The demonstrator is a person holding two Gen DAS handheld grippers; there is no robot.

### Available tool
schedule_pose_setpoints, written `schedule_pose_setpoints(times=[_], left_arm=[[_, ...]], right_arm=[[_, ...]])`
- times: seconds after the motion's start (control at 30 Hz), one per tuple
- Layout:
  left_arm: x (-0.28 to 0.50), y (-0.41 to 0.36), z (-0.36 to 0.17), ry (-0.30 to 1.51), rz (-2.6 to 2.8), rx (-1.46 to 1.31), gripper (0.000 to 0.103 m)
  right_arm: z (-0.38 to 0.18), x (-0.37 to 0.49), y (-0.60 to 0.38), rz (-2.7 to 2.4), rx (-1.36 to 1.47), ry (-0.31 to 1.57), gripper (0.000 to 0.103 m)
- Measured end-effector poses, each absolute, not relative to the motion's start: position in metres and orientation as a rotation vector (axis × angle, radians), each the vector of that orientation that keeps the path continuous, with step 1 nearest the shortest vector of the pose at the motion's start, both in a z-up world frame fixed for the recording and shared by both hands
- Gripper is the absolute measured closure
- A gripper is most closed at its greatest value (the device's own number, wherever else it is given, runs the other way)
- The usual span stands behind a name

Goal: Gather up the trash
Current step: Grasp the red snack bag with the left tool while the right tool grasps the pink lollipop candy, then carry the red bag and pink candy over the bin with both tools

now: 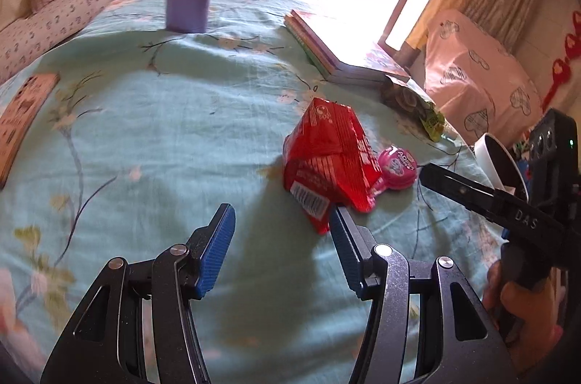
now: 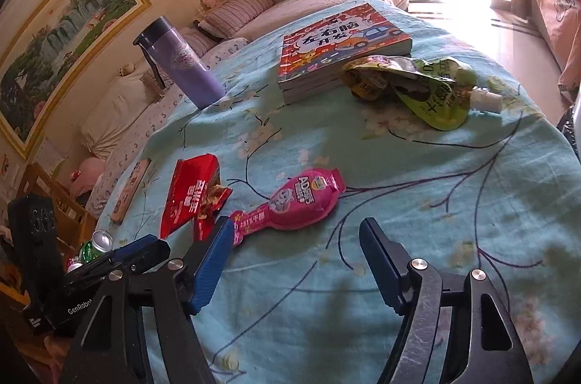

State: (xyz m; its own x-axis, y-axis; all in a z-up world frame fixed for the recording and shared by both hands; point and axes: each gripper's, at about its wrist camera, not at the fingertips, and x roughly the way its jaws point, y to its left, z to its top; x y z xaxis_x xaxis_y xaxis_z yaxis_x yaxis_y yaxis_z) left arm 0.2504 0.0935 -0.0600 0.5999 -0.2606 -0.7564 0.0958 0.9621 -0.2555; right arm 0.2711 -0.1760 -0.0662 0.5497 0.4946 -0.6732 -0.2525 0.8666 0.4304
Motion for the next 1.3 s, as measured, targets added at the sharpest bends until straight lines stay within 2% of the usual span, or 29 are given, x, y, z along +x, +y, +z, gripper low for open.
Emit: schedule_pose_setpoints(times=[0.13,0.2,0.23,0.27,0.3,0.33,0.37,0.43,0.47,0.93,1.3], left_arm=[[0.273,0.089,-0.068,0.911,-0.255,-0.173,0.048],[0.280,0.087,-0.071,0.906,-0.285,-0.184,0.049],[0.282,0.086,-0.072,0.907,-0.295,-0.189,0.049],[0.285,0.084,-0.072,0.906,-0.306,-0.187,0.051],[0.285,0.082,-0.071,0.900,-0.315,-0.184,0.056],[0.285,0.078,-0.071,0.898,-0.349,-0.183,0.074],[0.285,0.075,-0.071,0.900,-0.369,-0.179,0.081],[0.282,0.067,-0.068,0.887,-0.362,-0.133,0.086],[0.279,0.063,-0.066,0.878,-0.369,-0.114,0.096],[0.219,0.036,-0.041,0.828,-0.304,-0.193,0.101],[0.191,-0.014,-0.038,0.848,-0.294,-0.181,0.101]], right_arm=[[-0.076,0.289,-0.167,0.435,0.305,0.911,0.040],[-0.076,0.292,-0.162,0.431,0.280,0.908,0.049],[-0.077,0.293,-0.160,0.434,0.271,0.911,0.065],[-0.079,0.293,-0.159,0.445,0.280,0.911,0.072],[-0.080,0.293,-0.160,0.452,0.288,0.910,0.072],[-0.079,0.292,-0.162,0.453,0.293,0.906,0.076],[-0.079,0.291,-0.163,0.455,0.300,0.903,0.080],[-0.077,0.287,-0.171,0.461,0.323,0.899,0.084],[-0.076,0.285,-0.174,0.463,0.328,0.898,0.085],[-0.042,0.231,-0.247,0.512,0.401,0.803,0.093],[-0.063,0.192,-0.335,0.474,0.513,0.818,0.093]])
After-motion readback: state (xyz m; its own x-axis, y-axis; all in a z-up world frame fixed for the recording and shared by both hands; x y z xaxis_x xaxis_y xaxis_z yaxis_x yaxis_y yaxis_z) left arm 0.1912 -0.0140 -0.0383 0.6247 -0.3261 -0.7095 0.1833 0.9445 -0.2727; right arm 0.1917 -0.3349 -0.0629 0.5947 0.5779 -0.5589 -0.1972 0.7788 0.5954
